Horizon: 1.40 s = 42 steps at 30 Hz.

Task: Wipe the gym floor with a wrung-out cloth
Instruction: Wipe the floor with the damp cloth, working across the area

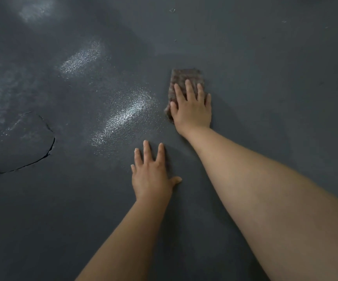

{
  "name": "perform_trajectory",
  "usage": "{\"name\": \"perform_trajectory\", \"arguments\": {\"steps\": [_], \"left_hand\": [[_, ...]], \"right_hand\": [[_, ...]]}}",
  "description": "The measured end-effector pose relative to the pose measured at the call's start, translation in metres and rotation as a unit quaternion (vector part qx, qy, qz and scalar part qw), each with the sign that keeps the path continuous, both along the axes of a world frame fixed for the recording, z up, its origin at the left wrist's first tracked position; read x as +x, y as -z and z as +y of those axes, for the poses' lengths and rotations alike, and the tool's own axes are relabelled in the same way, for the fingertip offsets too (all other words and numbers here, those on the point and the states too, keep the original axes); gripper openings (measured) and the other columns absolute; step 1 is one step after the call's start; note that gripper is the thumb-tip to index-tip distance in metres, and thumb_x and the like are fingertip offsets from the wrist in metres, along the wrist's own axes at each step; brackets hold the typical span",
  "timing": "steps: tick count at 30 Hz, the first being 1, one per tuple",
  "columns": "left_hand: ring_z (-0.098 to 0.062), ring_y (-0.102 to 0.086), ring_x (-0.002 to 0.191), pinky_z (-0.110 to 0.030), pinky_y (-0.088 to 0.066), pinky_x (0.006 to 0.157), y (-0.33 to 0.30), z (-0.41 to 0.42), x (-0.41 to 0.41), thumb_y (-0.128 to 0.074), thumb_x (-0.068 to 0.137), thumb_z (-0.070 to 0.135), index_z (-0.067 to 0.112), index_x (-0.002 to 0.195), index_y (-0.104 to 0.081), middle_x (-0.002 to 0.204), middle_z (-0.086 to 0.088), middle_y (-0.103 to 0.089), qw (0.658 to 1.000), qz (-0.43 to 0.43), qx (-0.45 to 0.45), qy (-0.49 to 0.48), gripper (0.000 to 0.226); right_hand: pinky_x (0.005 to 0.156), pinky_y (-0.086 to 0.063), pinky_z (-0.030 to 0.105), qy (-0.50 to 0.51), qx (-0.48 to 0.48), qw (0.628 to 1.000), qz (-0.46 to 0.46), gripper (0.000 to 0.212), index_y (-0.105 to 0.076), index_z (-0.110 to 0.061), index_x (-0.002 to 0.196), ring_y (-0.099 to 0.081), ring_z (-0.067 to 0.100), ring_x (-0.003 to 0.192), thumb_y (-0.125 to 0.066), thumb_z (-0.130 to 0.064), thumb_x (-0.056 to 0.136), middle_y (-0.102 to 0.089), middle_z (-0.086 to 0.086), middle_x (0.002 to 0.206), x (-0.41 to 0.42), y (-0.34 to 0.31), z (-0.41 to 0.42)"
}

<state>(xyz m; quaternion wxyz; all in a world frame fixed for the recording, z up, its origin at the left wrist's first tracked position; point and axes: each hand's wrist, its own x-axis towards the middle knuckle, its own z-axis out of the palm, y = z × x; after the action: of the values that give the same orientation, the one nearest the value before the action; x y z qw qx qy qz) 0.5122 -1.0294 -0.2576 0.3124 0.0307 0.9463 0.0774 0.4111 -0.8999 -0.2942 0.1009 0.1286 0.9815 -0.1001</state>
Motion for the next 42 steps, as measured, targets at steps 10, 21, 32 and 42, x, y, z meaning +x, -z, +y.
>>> {"name": "perform_trajectory", "arguments": {"steps": [10, 21, 32, 42], "left_hand": [[-0.027, 0.004, 0.146, -0.041, -0.017, 0.116, -0.009, 0.0, 0.074, -0.063, 0.081, 0.054, 0.031, 0.15, 0.0, 0.158, -0.006, 0.013, 0.999, -0.018, -0.025, 0.04, 0.097], [-0.031, 0.007, 0.145, -0.048, -0.02, 0.114, -0.017, -0.006, 0.152, -0.069, 0.082, 0.043, 0.032, 0.151, -0.001, 0.157, -0.007, 0.016, 0.997, -0.057, -0.049, -0.002, 0.097], [-0.031, 0.003, 0.146, -0.043, -0.019, 0.115, -0.018, -0.05, 0.186, -0.065, 0.086, 0.037, 0.029, 0.151, 0.0, 0.158, -0.01, 0.013, 0.993, -0.036, -0.063, -0.094, 0.092], [-0.033, 0.005, 0.145, -0.045, -0.018, 0.117, -0.013, -0.095, 0.208, -0.077, 0.073, 0.044, 0.03, 0.15, 0.008, 0.157, -0.009, 0.016, 0.981, -0.07, -0.079, -0.161, 0.116]], "right_hand": [[0.116, 0.002, 0.049, 0.185, 0.014, 0.981, -0.059, 0.055, -0.002, -0.03, 0.152, 0.004, 0.026, 0.146, -0.021, -0.043, 0.101, 0.007, -0.004, 0.16, 0.109, 0.0, 0.05], [0.115, -0.005, 0.049, 0.339, -0.028, 0.94, -0.023, 0.062, -0.014, -0.012, 0.151, -0.005, 0.037, 0.144, -0.035, -0.037, 0.099, -0.005, 0.012, 0.159, 0.23, 0.004, 0.054], [0.101, -0.032, 0.061, -0.08, -0.033, 0.995, -0.049, 0.059, -0.052, -0.018, 0.135, -0.04, 0.049, 0.128, -0.037, -0.044, 0.085, -0.045, 0.02, 0.142, 0.295, -0.003, -0.071], [0.117, -0.001, 0.04, -0.168, 0.008, 0.984, -0.061, 0.066, -0.004, -0.021, 0.152, 0.006, 0.029, 0.146, -0.028, -0.049, 0.098, 0.008, 0.005, 0.159, 0.249, -0.004, -0.034]]}}
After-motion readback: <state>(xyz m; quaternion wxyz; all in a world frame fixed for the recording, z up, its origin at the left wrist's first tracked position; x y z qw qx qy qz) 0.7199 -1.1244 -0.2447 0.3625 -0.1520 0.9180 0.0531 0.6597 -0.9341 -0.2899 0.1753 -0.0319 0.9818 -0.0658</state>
